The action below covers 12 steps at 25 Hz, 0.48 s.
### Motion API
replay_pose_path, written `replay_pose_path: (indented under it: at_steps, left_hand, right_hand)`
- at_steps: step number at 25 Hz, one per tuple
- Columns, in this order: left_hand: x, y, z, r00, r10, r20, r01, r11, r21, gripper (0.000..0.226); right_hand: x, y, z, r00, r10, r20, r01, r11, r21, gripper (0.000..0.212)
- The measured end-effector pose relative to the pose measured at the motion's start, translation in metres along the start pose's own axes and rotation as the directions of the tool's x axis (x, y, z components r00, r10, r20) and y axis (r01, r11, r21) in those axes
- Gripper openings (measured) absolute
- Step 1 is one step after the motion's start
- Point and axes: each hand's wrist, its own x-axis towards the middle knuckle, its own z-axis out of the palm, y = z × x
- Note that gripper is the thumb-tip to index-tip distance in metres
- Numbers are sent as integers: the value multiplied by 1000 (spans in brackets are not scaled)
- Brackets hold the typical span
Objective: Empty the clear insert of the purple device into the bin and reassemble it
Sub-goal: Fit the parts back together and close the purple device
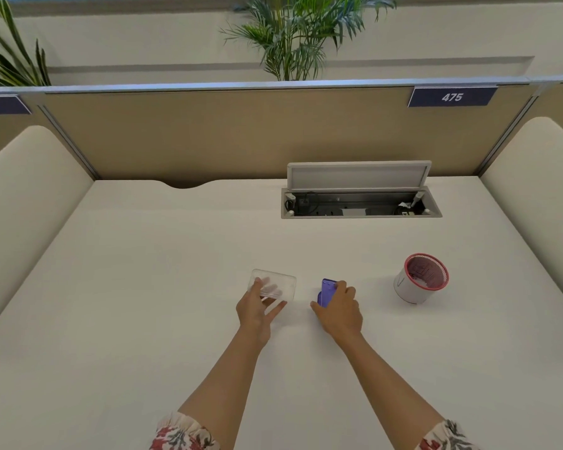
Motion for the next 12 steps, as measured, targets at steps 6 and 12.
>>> replay_pose_path:
  at_steps: [6, 12]
  left_hand:
    - [1, 3, -8, 999, -33, 39, 33, 999, 10, 26]
    - [6, -2, -8, 996, -71, 61, 68, 997, 42, 22]
  right_hand:
    - [-5, 3, -9, 1000, -21, 19, 17, 984, 177, 56]
    - [-11, -19, -36, 993, -83, 88, 25, 851, 525, 16]
